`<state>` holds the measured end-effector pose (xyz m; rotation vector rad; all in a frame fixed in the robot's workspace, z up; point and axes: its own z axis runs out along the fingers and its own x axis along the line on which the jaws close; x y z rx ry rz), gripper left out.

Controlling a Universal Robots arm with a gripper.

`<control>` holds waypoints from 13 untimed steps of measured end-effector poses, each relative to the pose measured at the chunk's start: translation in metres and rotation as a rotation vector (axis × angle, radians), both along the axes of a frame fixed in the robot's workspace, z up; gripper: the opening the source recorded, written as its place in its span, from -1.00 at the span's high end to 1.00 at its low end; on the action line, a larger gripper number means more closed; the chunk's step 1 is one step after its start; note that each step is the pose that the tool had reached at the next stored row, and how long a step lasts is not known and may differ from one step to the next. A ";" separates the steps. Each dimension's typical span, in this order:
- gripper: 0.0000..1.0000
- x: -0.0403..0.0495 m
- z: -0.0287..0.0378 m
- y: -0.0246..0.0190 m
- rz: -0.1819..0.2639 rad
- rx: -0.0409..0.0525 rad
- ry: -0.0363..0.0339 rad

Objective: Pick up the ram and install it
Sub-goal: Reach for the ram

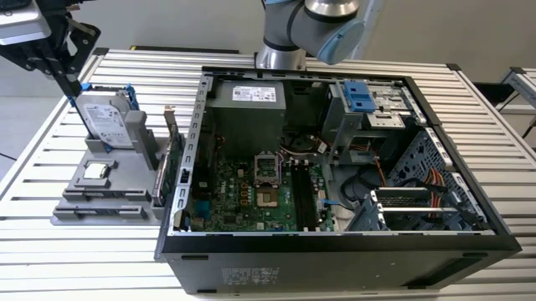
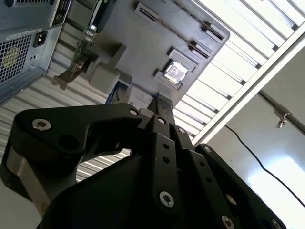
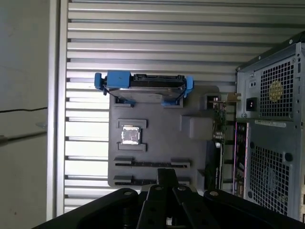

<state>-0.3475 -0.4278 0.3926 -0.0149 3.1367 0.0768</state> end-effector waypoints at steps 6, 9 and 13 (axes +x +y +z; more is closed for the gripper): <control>1.00 0.0014 -0.0002 -0.0028 0.000 0.0002 -0.0002; 1.00 0.0024 -0.0002 -0.0050 0.000 0.0002 -0.0002; 1.00 0.0036 -0.0001 -0.0088 0.000 0.0001 -0.0002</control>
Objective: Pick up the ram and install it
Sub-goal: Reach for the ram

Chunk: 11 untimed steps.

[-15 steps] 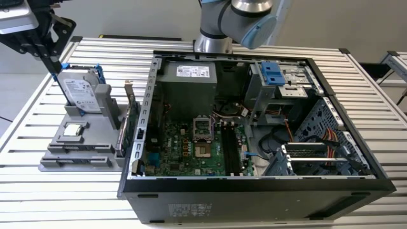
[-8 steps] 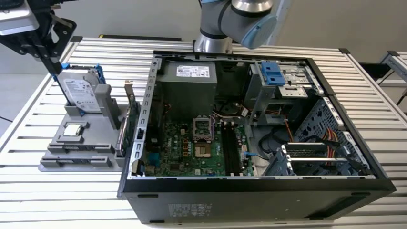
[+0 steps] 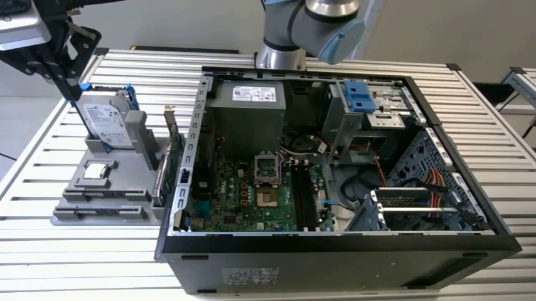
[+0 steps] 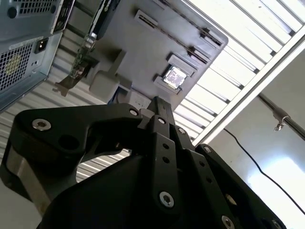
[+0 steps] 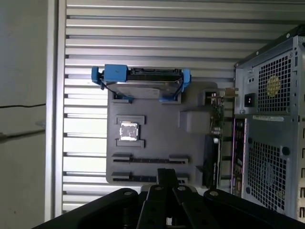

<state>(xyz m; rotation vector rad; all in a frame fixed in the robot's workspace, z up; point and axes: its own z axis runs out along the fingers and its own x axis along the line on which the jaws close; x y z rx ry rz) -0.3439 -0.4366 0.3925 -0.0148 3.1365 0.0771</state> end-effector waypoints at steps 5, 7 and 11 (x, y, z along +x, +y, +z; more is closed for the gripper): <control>1.00 0.0002 0.0000 -0.0047 0.000 0.0000 0.0000; 1.00 0.0001 0.0000 -0.0062 0.000 -0.0001 0.0000; 1.00 0.0002 -0.0002 -0.0111 0.000 -0.0001 -0.0001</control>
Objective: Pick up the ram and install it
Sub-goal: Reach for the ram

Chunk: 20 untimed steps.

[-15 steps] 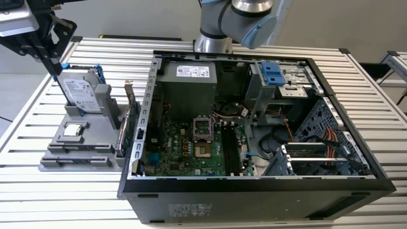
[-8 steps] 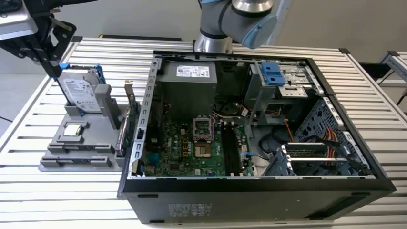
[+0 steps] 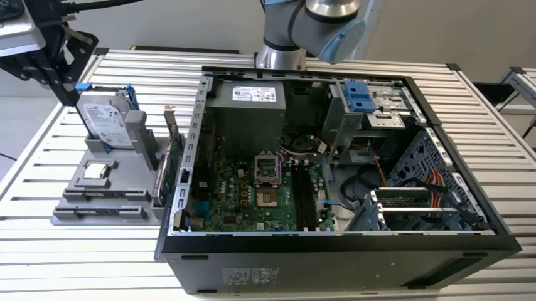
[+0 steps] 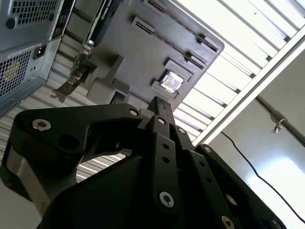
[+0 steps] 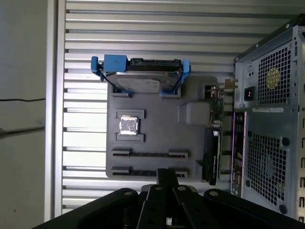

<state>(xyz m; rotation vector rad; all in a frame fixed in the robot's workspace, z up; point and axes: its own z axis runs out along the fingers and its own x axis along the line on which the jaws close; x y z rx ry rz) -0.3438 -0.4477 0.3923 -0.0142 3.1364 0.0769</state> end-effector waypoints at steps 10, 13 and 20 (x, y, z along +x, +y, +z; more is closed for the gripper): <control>1.00 -0.0006 -0.0001 -0.0166 -0.002 -0.0001 0.0001; 1.00 -0.0014 -0.0001 -0.0208 -0.004 0.0000 0.0001; 1.00 -0.0035 -0.0001 -0.0289 -0.008 -0.0001 0.0001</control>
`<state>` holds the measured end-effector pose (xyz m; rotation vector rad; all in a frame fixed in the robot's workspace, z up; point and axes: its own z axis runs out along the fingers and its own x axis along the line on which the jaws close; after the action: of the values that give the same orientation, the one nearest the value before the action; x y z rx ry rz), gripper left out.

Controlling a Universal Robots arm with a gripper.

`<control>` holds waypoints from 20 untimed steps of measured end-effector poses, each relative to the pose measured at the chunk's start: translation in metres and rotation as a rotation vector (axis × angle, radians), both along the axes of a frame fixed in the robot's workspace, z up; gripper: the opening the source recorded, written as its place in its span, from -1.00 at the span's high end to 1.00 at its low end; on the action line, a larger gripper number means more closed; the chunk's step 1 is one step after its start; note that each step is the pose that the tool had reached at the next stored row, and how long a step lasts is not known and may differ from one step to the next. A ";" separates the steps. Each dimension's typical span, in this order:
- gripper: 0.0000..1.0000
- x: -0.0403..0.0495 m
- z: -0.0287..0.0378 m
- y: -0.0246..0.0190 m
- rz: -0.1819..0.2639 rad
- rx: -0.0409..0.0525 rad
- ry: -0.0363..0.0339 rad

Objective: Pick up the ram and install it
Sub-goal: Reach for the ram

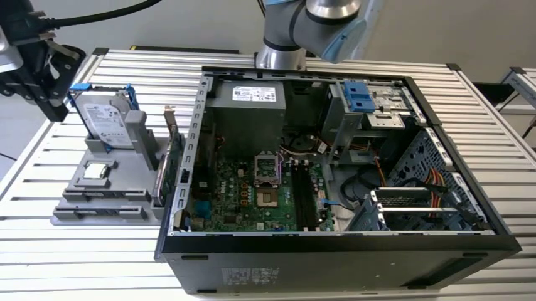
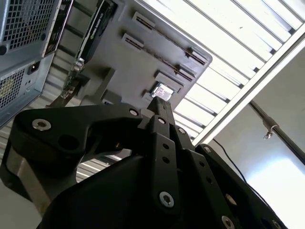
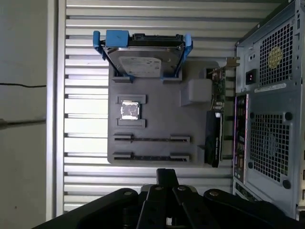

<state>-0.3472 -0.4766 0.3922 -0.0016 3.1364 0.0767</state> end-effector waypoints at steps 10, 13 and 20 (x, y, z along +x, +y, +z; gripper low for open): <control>1.00 -0.0058 0.0001 -0.0024 -0.001 -0.0001 0.0001; 1.00 -0.0065 0.0000 -0.0028 -0.001 0.0000 0.0000; 1.00 -0.0066 0.0000 -0.0071 -0.001 0.0000 0.0000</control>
<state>-0.3538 -0.4837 0.3922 -0.0006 3.1364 0.0768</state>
